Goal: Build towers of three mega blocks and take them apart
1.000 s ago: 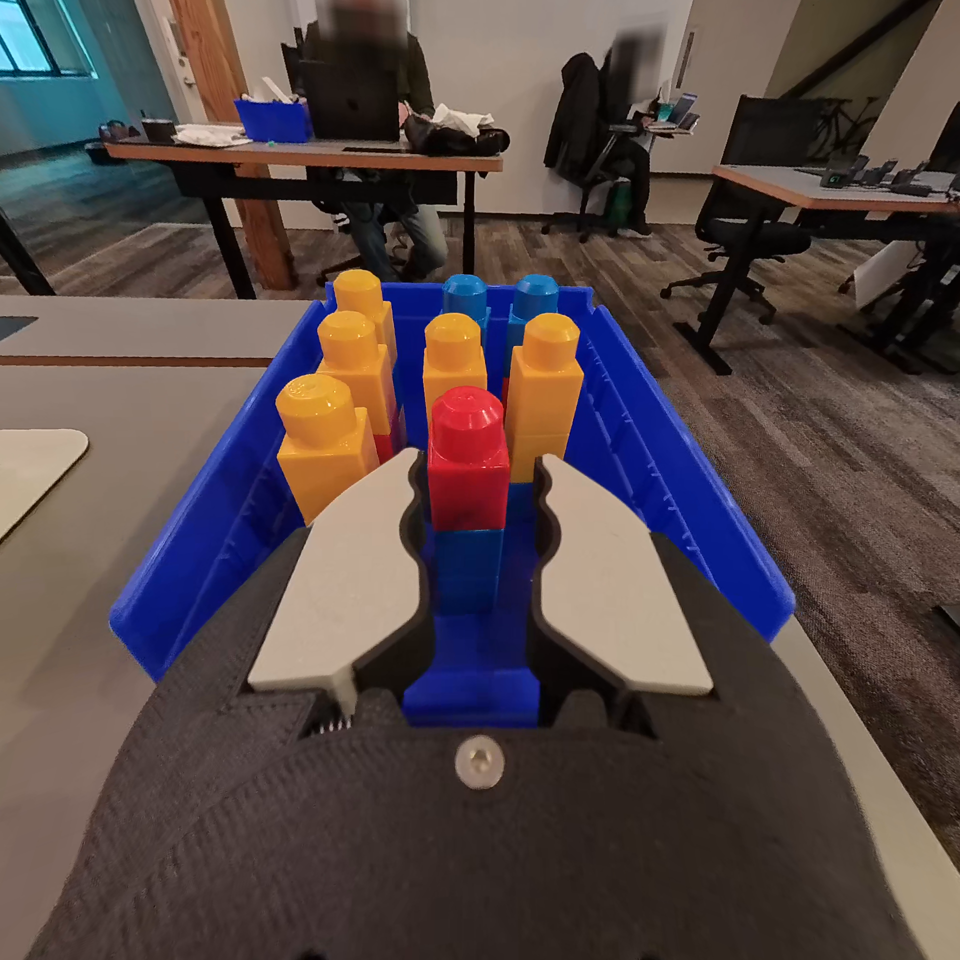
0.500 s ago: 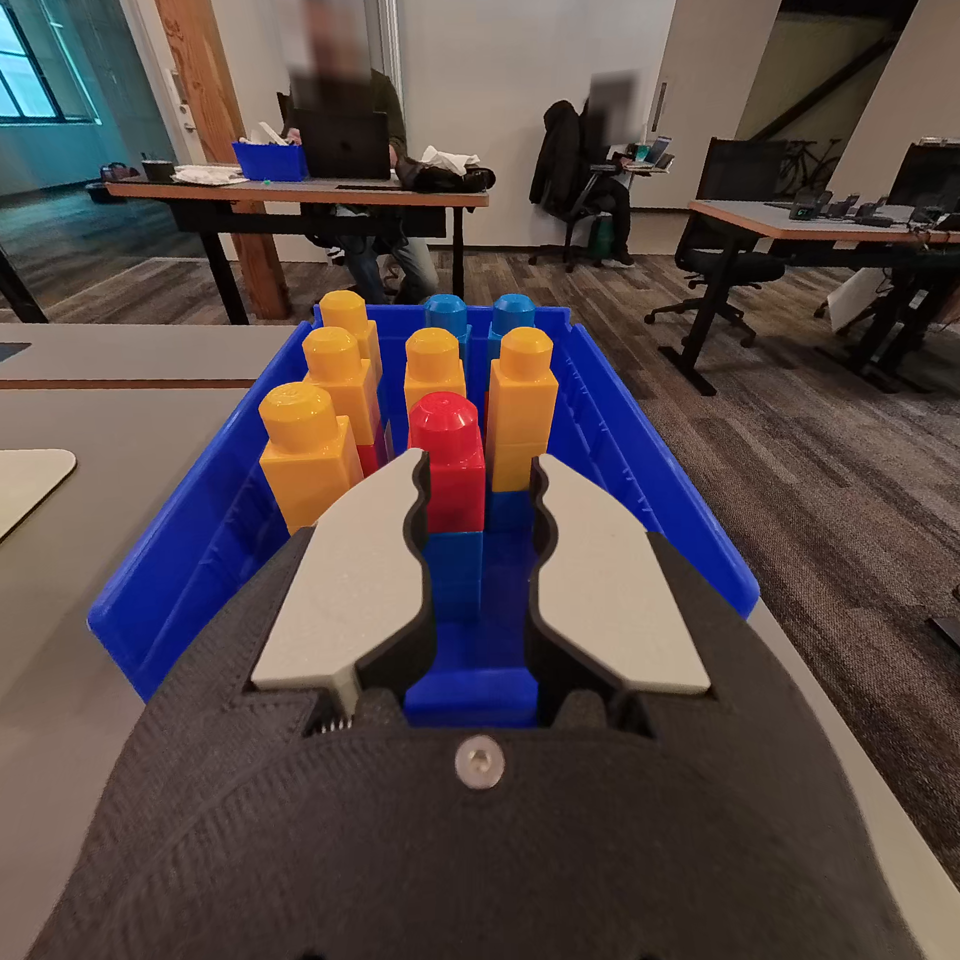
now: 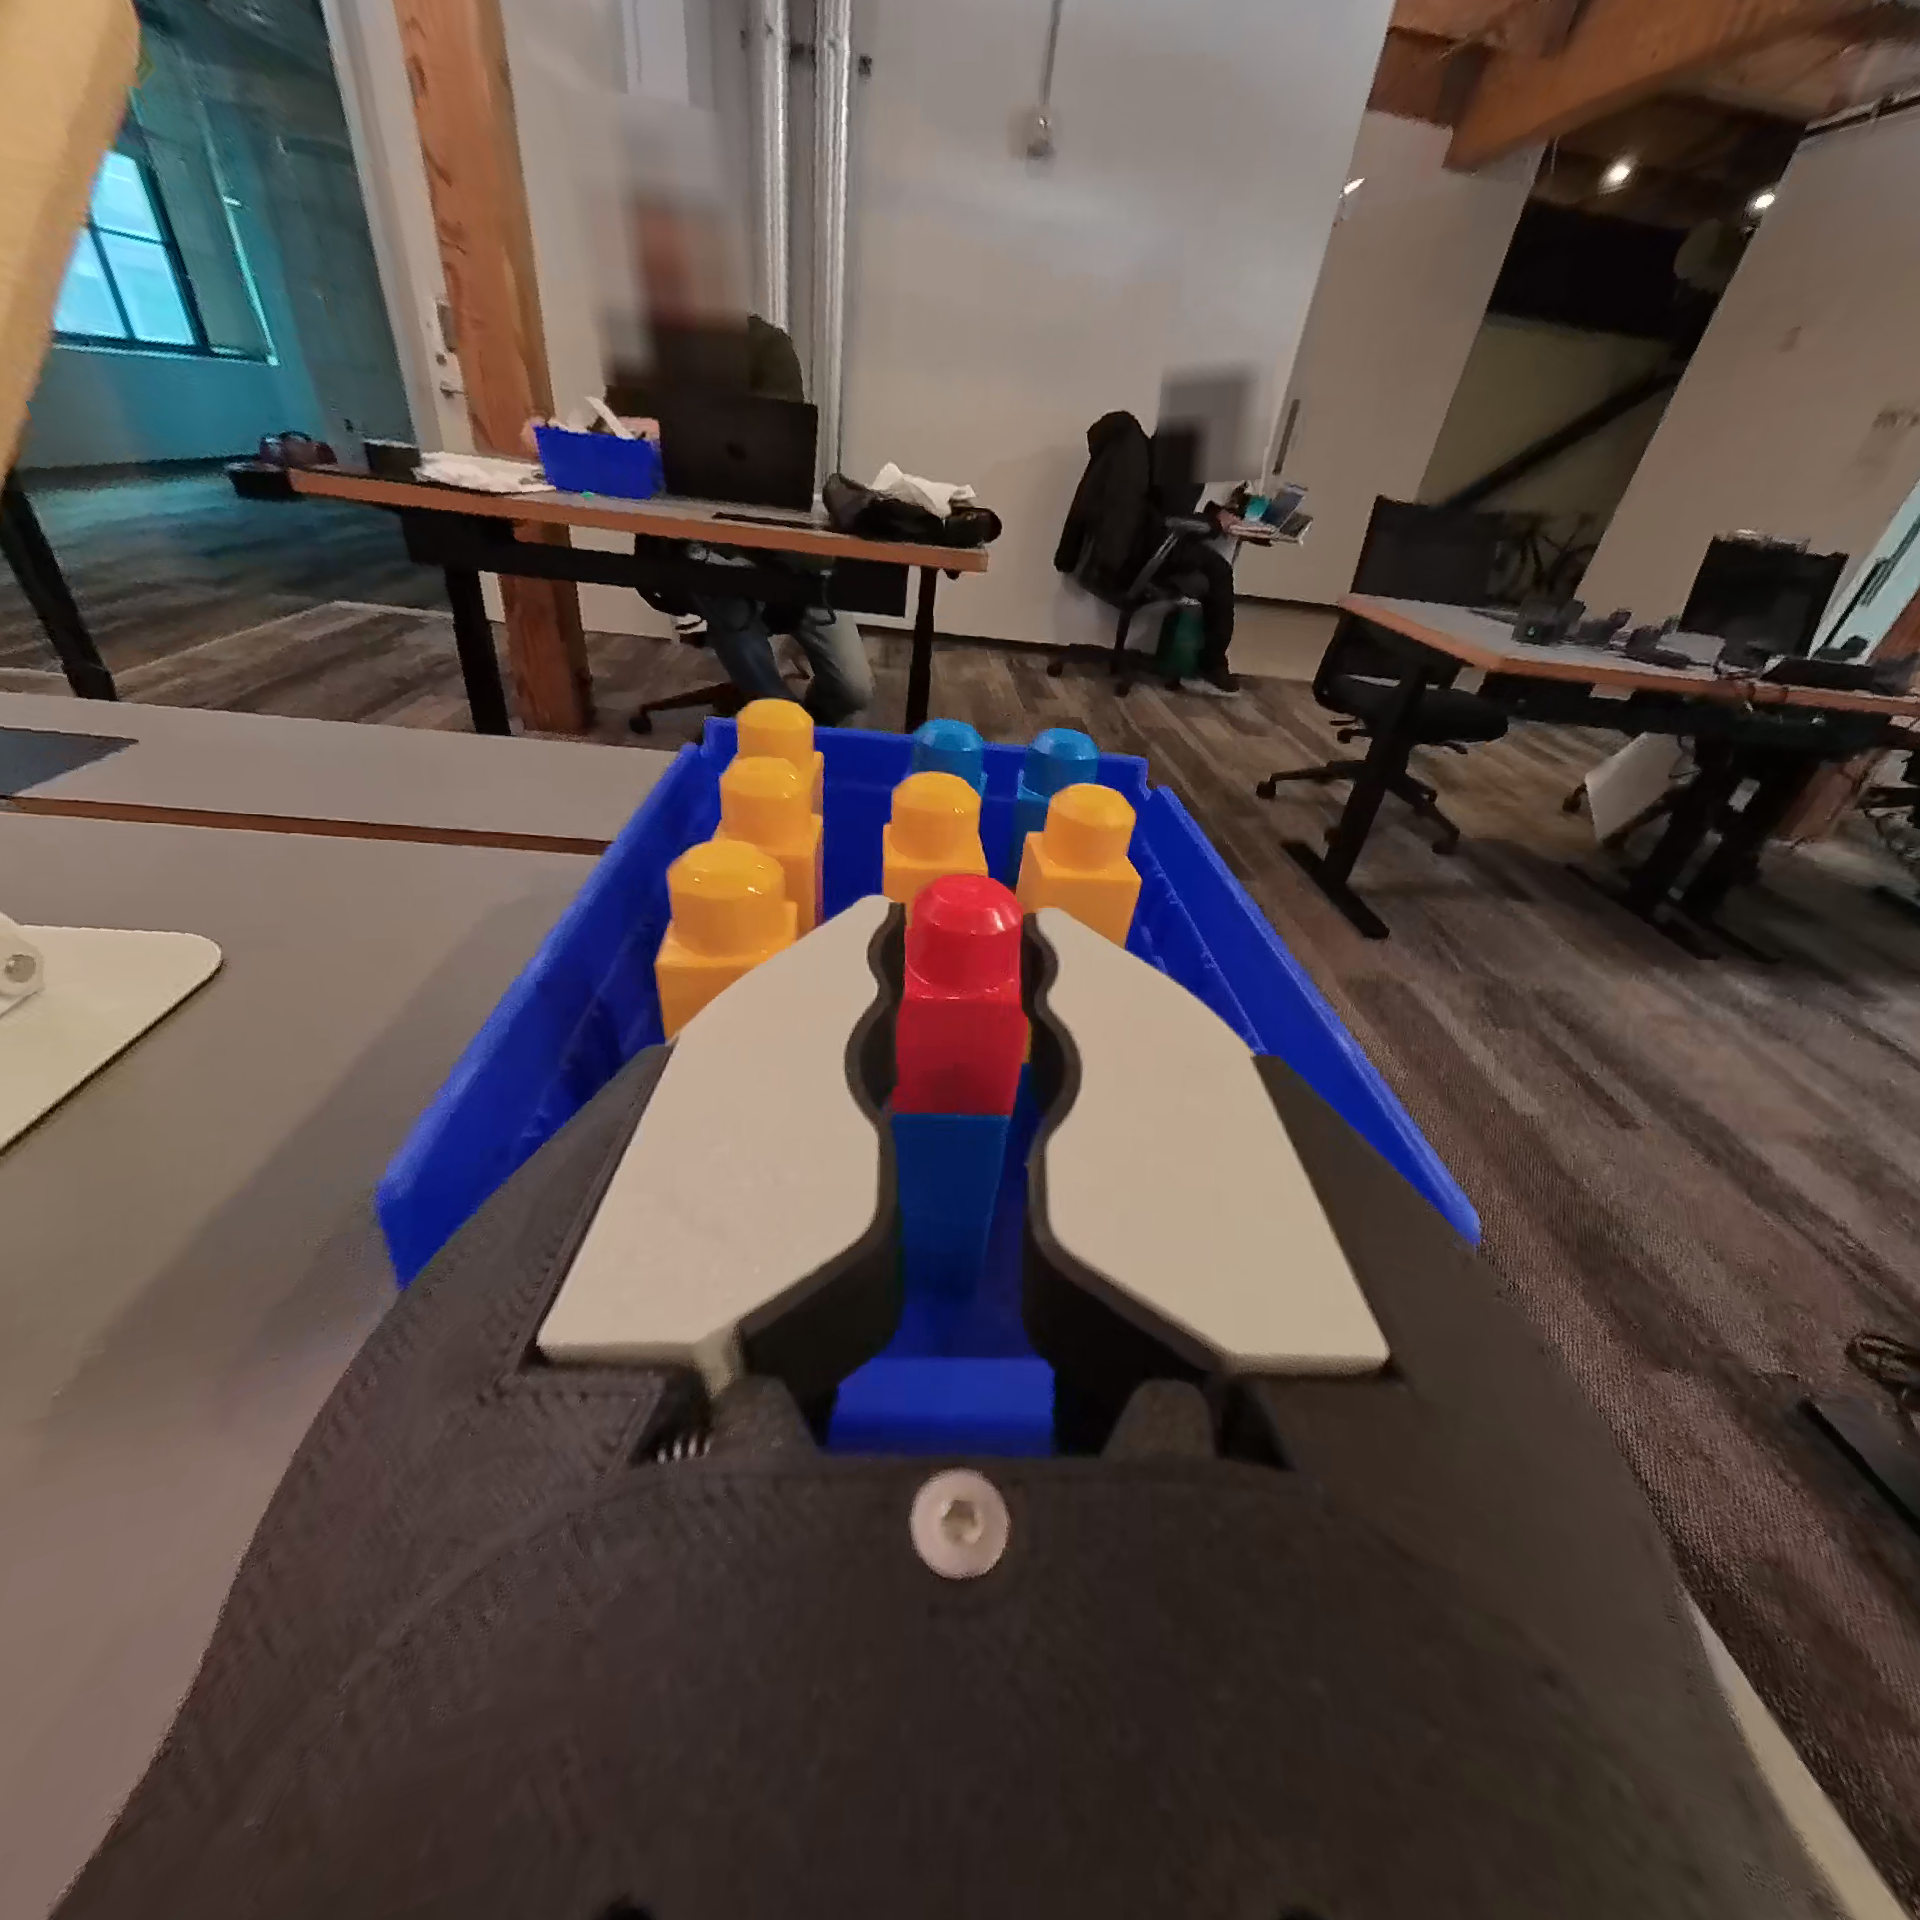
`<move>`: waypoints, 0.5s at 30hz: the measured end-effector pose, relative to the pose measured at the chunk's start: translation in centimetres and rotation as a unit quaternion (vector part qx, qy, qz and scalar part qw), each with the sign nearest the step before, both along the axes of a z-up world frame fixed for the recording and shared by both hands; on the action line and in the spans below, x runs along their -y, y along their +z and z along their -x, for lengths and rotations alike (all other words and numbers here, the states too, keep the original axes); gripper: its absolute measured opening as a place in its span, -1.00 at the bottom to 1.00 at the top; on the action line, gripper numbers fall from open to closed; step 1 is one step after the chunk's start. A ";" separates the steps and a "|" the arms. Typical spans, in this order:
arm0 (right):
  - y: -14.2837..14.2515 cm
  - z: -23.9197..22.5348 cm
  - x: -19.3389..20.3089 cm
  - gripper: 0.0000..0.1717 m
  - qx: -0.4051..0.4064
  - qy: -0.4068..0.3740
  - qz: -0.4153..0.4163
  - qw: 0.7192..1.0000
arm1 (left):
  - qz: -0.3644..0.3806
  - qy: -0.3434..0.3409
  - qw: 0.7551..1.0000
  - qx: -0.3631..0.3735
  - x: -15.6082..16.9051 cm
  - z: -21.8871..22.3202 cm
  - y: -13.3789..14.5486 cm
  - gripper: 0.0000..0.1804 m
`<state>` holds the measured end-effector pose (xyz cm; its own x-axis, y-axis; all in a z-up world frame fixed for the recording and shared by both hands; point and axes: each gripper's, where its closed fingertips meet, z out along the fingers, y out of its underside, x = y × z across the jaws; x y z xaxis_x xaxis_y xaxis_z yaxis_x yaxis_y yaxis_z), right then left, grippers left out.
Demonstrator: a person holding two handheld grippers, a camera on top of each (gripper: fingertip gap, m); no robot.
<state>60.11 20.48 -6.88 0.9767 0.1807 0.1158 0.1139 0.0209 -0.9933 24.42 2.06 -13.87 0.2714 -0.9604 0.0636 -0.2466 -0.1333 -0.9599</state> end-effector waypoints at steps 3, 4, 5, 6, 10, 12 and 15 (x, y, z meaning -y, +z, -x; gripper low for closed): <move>-0.2 1.6 0.7 -0.81 0.015 0.004 0.009 1.000 | 0.000 -0.005 1.000 -0.005 0.2 -0.2 -0.2 -1.00; -0.4 2.2 0.9 -0.88 0.033 0.004 0.013 0.999 | 0.000 -0.006 1.000 -0.007 0.2 -0.2 -0.3 -1.00; -0.5 2.6 1.1 -0.94 0.052 -0.002 0.013 0.999 | -0.001 -0.006 1.000 -0.009 0.3 -0.3 -0.3 -1.00; -0.5 2.9 1.3 -1.00 0.067 -0.011 0.013 0.998 | -0.002 -0.005 1.000 -0.011 0.2 -0.3 -0.4 -1.00; -0.2 4.5 2.0 -1.00 0.101 -0.021 0.002 0.995 | -0.006 0.002 1.000 -0.012 0.0 -0.1 -0.3 -1.00; 0.0 5.1 2.3 -1.00 0.119 -0.022 -0.004 0.993 | -0.008 0.005 1.000 -0.012 -0.1 0.0 -0.3 -1.00; 0.3 5.6 2.5 -1.00 0.134 -0.021 -0.018 0.991 | -0.011 0.006 1.000 -0.014 -0.1 0.0 -0.3 -1.00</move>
